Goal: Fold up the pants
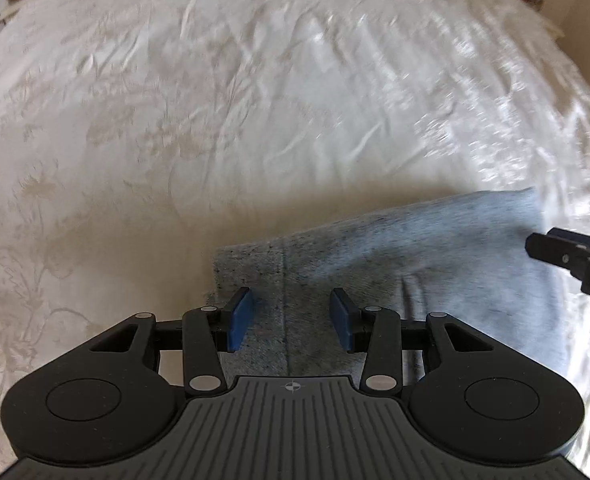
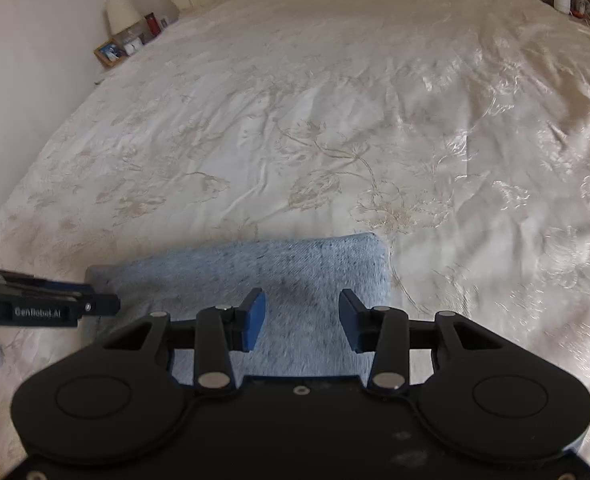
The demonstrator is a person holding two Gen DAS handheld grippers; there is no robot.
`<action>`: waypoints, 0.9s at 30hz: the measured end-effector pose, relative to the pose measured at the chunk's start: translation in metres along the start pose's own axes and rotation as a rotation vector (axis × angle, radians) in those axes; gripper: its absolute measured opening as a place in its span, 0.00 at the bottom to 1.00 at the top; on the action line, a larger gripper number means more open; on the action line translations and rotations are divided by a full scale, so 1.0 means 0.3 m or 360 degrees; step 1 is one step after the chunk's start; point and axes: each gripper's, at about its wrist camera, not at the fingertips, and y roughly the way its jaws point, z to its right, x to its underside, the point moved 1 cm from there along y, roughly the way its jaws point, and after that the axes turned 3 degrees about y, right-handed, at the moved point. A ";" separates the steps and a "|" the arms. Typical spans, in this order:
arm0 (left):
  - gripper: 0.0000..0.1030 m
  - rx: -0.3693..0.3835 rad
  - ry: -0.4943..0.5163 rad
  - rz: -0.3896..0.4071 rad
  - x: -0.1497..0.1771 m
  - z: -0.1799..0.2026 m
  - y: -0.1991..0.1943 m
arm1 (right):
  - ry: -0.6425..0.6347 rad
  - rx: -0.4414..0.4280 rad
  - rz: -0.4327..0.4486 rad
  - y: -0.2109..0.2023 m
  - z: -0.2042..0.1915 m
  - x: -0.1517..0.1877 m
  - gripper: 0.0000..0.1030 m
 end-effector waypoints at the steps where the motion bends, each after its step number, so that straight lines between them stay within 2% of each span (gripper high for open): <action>1: 0.40 0.0006 -0.0014 -0.0018 -0.003 -0.006 0.021 | 0.0002 0.0022 -0.0016 0.024 0.002 -0.008 0.42; 10: 0.43 0.0011 -0.0020 -0.0092 -0.022 -0.010 0.100 | 0.0028 0.0142 -0.0157 0.168 0.089 -0.009 0.42; 16: 0.43 0.0004 0.0013 -0.0096 -0.026 -0.004 0.108 | 0.0058 0.0141 -0.0176 0.191 0.111 0.005 0.45; 18: 0.43 0.0019 0.0004 -0.0065 -0.030 -0.009 0.082 | 0.0059 0.0142 -0.0170 0.180 0.110 0.002 0.45; 21: 0.44 0.0105 -0.0032 0.0041 -0.011 -0.041 0.009 | 0.0119 0.0090 -0.0127 0.122 0.124 0.003 0.48; 23: 0.51 0.0123 -0.0056 0.0081 0.020 -0.069 -0.035 | 0.0152 0.0039 -0.0108 0.079 0.138 0.021 0.58; 25: 0.73 0.0115 -0.0074 0.0112 0.060 -0.097 -0.071 | 0.0168 -0.0004 -0.0109 0.044 0.150 0.047 0.67; 27: 0.78 0.0124 -0.0095 0.0107 0.099 -0.117 -0.087 | 0.0175 -0.0058 -0.0133 0.015 0.167 0.087 0.72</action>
